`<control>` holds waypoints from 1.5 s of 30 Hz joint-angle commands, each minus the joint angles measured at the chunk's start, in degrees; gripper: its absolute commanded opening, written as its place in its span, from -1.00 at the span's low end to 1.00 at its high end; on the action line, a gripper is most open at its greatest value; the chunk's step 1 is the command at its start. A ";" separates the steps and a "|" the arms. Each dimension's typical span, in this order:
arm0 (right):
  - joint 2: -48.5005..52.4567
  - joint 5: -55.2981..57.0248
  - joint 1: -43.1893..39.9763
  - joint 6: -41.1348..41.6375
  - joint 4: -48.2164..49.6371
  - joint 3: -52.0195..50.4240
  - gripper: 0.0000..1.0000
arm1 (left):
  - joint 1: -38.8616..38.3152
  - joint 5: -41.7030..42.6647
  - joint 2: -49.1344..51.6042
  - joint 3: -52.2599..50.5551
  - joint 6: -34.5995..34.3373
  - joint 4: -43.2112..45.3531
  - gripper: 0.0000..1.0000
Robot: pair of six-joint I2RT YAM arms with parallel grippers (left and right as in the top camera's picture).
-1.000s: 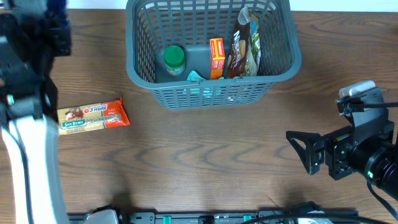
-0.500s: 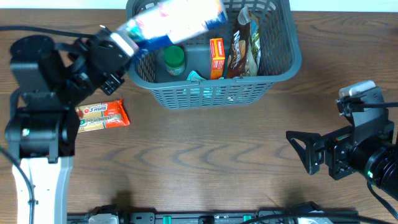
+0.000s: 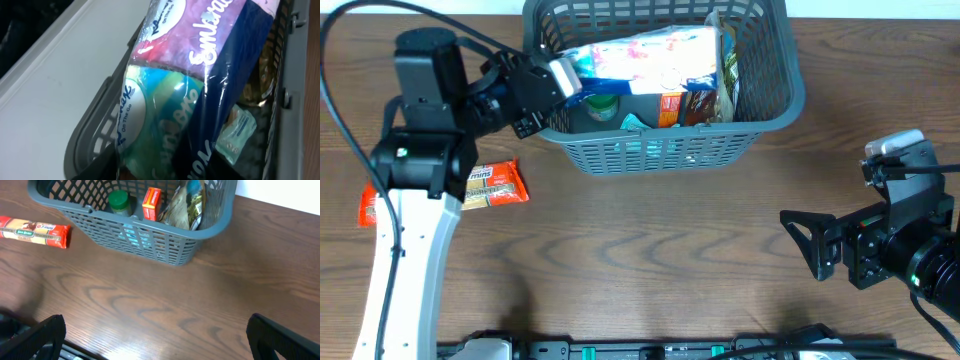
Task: Pack container
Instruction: 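Lift the Kleenex pack over the basket and release it inside, then lower the left gripper onto the red spaghetti packet and grasp it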
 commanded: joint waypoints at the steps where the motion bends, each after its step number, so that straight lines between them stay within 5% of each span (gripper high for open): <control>1: 0.04 0.55 -0.09 0.39 -0.15 0.26 0.98 | -0.39 2.67 0.22 0.79 0.70 1.51 -0.88; 4: 0.04 0.55 -0.09 0.39 -0.15 0.26 0.99 | -0.37 2.62 0.17 0.79 0.61 1.51 -0.78; 5: 0.04 0.55 -0.09 0.39 -0.15 0.26 0.99 | -0.37 2.60 0.02 0.81 -0.37 1.53 0.54; 6: 0.04 0.55 -0.09 0.39 -0.15 0.24 0.99 | -0.37 2.58 -0.24 0.81 -1.49 1.73 0.97; 14: 0.04 0.55 -0.09 0.39 -0.15 0.26 0.99 | 0.37 -19.17 -10.29 0.81 -12.66 1.73 0.97; 24: 0.04 0.55 -0.09 0.39 -0.15 0.26 0.98 | 11.72 -51.91 -24.00 0.79 -48.63 -6.64 0.97; 34: 0.04 0.55 -0.09 0.39 -0.15 0.26 0.99 | 23.93 -53.48 -14.51 0.61 -79.06 -24.20 0.97; 45: 0.04 0.55 -0.09 0.39 -0.15 0.26 0.98 | 24.04 -49.77 3.78 0.63 -85.33 -22.23 0.97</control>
